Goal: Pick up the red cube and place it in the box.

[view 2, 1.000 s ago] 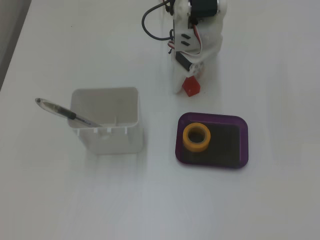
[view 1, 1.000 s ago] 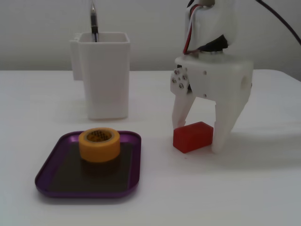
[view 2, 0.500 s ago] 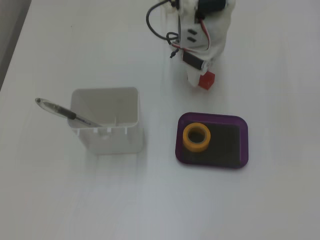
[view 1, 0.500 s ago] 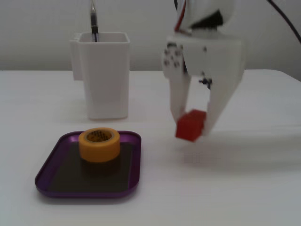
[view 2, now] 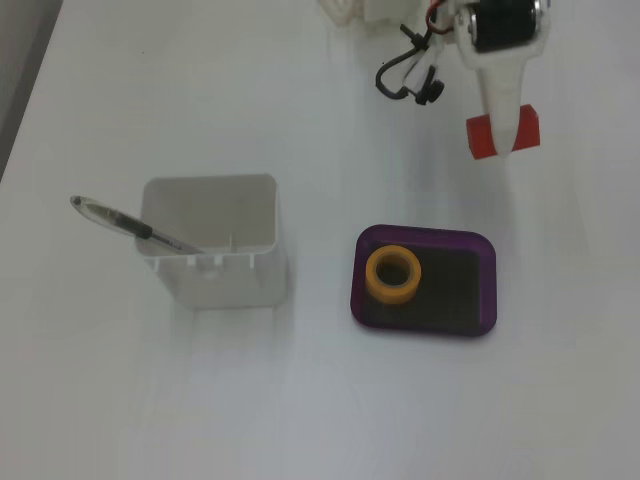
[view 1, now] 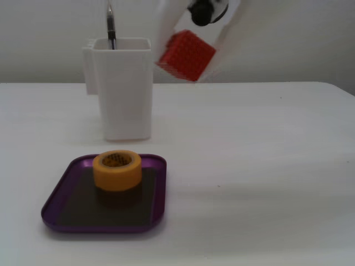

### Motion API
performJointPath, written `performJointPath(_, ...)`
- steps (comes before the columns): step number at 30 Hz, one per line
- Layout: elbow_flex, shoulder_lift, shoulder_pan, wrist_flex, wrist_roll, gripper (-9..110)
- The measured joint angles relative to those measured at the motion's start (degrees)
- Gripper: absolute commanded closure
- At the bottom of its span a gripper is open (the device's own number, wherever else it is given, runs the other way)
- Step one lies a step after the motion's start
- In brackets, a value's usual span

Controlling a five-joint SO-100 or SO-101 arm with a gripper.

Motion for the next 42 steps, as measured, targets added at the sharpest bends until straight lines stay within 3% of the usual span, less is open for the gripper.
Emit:
performJointPath(7,-1.5,-14.5,-0.4,-6.9,-0.1,102)
performJointPath(20,-15.6,-29.9,0.0,-7.3,-0.1,102)
performJointPath(42,-17.1,-34.2,4.0,-7.7,-0.1,102)
